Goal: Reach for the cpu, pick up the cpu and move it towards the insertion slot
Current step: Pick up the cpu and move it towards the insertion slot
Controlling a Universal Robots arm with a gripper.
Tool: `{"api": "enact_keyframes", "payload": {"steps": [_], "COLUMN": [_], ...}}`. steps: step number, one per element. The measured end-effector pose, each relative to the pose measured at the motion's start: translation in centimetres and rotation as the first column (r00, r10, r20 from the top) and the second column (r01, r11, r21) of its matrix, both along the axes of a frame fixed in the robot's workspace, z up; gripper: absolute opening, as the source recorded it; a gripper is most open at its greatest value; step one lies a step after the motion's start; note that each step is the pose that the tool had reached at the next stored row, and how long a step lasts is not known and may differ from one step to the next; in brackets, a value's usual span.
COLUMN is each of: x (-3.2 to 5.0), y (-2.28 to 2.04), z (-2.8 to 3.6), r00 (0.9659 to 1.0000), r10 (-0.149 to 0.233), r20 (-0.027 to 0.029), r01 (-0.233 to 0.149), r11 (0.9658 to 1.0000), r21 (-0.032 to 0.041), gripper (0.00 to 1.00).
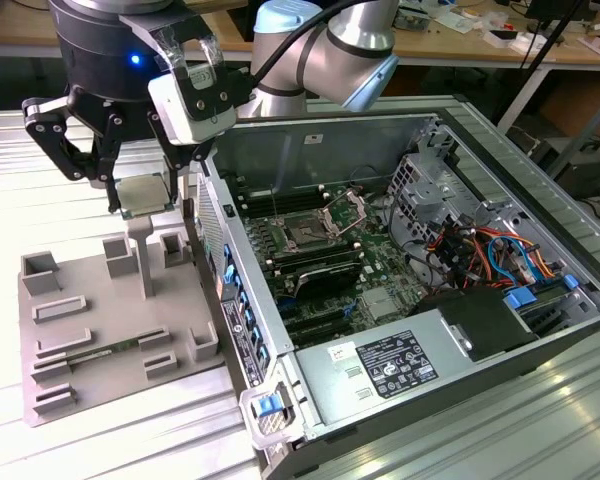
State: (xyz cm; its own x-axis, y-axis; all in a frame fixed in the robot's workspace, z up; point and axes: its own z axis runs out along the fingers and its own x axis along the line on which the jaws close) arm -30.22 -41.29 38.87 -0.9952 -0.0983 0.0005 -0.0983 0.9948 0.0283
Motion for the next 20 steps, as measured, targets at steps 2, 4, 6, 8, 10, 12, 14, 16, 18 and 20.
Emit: {"api": "enact_keyframes", "payload": {"steps": [2,4,6,8,10,12,14,16,18,20], "x": [0.05,0.08,0.14,0.22,0.26,0.35,0.42,0.46,0.48,0.51], "y": [0.00,0.00,0.00,0.00,0.00,0.00,0.00,0.00,0.00,0.00], "z": [0.00,0.00,0.00,0.00,0.00,0.00,0.00,0.00,0.00,0.00], "r00": [1.0000,1.0000,1.0000,1.0000,1.0000,1.0000,1.0000,1.0000,1.0000,1.0000], "r10": [0.000,0.000,0.000,0.000,0.000,0.000,0.000,0.000,0.000,0.000], "r20": [0.0000,0.0000,0.0000,0.0001,0.0000,0.0000,0.0000,0.0001,0.0001,0.0001], "r01": [0.000,0.000,0.000,0.000,0.000,0.000,0.000,0.000,0.000,0.000], "r11": [1.0000,1.0000,1.0000,1.0000,1.0000,1.0000,1.0000,1.0000,1.0000,1.0000], "r21": [0.0000,0.0000,0.0000,0.0000,-0.0001,0.0000,0.0000,0.0000,0.0000,0.0000], "gripper": [0.55,0.55,0.55,0.55,0.55,0.55,0.55,0.55,0.55,0.55]}}
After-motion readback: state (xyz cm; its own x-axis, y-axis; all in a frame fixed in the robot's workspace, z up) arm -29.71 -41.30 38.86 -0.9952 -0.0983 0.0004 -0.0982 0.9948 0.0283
